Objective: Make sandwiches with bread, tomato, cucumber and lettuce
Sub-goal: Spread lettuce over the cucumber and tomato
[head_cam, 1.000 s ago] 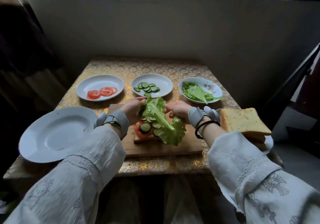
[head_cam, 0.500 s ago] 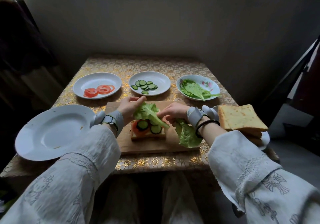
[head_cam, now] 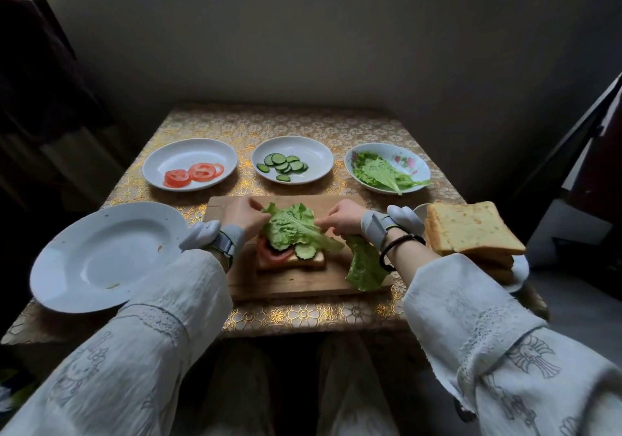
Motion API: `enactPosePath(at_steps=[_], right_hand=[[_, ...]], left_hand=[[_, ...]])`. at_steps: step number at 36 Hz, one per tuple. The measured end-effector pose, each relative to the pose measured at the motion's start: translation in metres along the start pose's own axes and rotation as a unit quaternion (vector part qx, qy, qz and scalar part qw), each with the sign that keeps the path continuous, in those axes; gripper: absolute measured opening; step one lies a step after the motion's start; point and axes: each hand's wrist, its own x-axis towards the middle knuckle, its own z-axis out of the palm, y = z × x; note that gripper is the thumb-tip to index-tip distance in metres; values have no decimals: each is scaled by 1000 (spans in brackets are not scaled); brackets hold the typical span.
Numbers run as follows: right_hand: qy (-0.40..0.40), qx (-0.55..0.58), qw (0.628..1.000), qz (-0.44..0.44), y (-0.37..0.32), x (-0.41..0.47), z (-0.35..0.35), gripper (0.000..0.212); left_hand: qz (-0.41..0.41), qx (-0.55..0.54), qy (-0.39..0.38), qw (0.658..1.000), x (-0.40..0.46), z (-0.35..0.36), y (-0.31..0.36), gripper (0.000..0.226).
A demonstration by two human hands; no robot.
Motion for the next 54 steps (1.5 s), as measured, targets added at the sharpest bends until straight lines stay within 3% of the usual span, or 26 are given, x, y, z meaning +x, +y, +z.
enactPosePath(at_steps=[6,9,12,18,25,33,36,39,43,48,54], right_hand=[[55,83,995,5,-5,2,-8,31],[71,105,992,1,-7,4,-10,28],[85,47,995,2,-6,5,-9,20],[4,-115,993,40,-2,-4,2,45],[-23,-86,996,24,-7,-13,-3,36],[-40,-140,989,-2,-7,-20,0,32],[9,-70,998,0,-8,-16,-1,36],[33,118,992,-10,-16,-12,-6,32],[38,337,940,-37,-34,-12,-8,28],[61,390,916,-64,-45,-6,-8,31],[86,425,898,-71,-50,-1,-2,39]], left_hand=[[1,69,62,996,-4,-3,6,44],[38,99,56,993,-4,-5,9,42],[91,135,2,987,-6,-2,11,30],[141,208,-39,967,-9,7,8,27],[143,226,-24,963,-9,8,-1,28],[121,255,-29,959,-11,7,2,33],[129,237,-8,963,-10,8,1,30],[150,163,-4,975,-8,5,6,28],[117,-23,-137,983,-19,-1,25,39],[99,-57,-253,961,-32,-1,27,50],[84,-155,-309,935,-32,-5,22,19]])
